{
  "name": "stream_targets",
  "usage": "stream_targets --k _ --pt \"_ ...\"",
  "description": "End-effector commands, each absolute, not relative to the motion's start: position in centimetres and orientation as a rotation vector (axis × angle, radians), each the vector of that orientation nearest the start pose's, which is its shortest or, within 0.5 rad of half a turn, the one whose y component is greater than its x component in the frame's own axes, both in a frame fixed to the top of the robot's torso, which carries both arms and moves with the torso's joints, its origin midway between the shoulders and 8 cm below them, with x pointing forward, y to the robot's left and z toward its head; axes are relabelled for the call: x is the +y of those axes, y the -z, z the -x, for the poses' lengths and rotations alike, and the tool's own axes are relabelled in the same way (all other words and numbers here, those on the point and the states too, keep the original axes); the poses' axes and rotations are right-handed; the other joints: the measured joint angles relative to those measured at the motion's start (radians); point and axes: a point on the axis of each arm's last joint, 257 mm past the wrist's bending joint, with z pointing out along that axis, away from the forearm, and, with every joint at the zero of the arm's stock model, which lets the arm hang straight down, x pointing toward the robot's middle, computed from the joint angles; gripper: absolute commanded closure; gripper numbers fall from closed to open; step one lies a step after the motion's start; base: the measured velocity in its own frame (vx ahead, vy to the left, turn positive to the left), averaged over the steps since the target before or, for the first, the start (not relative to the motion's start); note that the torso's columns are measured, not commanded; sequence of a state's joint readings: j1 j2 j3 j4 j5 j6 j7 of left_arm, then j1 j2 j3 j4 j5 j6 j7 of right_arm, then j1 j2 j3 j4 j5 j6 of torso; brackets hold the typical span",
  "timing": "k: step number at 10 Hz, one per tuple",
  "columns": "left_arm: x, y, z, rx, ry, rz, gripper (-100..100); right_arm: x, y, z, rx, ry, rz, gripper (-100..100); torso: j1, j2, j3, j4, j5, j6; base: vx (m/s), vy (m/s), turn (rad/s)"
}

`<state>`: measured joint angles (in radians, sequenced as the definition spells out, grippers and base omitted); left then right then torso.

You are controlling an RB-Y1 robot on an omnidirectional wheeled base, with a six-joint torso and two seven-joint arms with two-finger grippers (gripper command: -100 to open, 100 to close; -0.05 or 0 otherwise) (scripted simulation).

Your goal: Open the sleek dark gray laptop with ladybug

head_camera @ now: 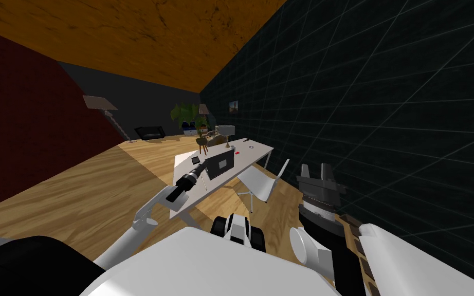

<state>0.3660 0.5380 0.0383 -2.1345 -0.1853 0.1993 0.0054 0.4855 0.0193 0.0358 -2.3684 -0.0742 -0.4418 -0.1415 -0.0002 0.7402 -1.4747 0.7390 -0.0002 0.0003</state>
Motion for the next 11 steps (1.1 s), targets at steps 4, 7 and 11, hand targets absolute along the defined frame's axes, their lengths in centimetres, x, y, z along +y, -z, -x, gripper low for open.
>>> stream_targets --k 4,7,11 --pt "34.0 13.2 -43.7 1.480 0.715 0.780 100 -27.5 -5.7 -33.6 0.480 -1.535 -0.734 0 0.002 -0.006 -0.003 -0.004 0.002 0.000 0.049 0.074 -0.030" --pt "33.7 13.3 -42.9 1.498 0.746 0.856 100 -27.5 -5.7 -33.6 0.480 -1.535 -0.734 0 0.002 -0.006 -0.003 -0.004 0.002 0.000 0.043 0.051 -0.033" --pt "33.2 13.6 -42.1 1.520 0.772 0.934 100 -27.5 -5.7 -33.6 0.480 -1.535 -0.734 0 0.001 -0.002 -0.001 -0.001 0.001 -0.001 0.039 0.058 -0.028"
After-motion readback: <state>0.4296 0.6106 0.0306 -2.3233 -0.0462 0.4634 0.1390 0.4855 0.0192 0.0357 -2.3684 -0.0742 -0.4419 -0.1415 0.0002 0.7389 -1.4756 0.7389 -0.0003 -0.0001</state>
